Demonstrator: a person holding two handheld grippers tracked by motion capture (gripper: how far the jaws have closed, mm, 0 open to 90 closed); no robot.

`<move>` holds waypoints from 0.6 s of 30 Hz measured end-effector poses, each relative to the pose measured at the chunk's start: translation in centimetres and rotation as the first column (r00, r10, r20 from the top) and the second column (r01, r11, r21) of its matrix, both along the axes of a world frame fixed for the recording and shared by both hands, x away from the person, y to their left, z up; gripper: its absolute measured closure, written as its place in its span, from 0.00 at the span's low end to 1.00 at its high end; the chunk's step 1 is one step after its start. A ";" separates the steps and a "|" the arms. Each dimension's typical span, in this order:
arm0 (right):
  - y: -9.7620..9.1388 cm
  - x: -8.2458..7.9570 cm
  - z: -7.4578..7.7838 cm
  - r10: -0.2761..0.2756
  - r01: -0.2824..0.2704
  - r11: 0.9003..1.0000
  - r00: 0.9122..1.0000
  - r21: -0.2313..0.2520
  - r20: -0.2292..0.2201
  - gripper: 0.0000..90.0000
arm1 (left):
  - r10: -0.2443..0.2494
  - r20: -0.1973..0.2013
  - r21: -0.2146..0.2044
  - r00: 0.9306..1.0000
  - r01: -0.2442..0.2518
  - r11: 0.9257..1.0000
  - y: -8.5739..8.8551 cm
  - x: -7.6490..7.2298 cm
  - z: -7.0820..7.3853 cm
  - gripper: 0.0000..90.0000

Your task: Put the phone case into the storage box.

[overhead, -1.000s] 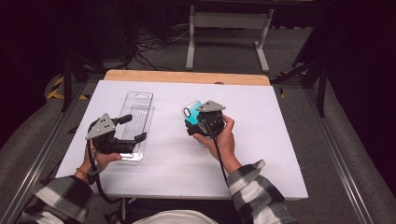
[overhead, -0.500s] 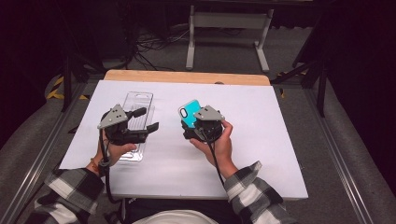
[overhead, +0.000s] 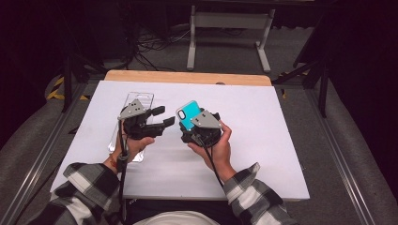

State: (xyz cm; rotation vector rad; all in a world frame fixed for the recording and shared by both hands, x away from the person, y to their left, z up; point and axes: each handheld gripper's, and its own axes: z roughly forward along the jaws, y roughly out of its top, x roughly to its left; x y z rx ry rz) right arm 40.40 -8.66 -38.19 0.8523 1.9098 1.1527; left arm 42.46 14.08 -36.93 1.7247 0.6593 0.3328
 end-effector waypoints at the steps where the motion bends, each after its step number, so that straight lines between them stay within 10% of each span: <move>1: 0.0 0.0 0.0 0.002 -0.002 1.000 1.000 -0.003 0.002 0.19 | -0.008 0.001 0.000 1.000 0.008 1.000 -0.2 0.1 0.0 0.48; 18: 0.8 -0.7 -0.2 -0.016 0.017 0.999 0.998 -0.029 0.062 0.19 | -0.044 -0.063 -0.057 0.997 0.041 0.998 -1.1 1.0 -0.7 0.68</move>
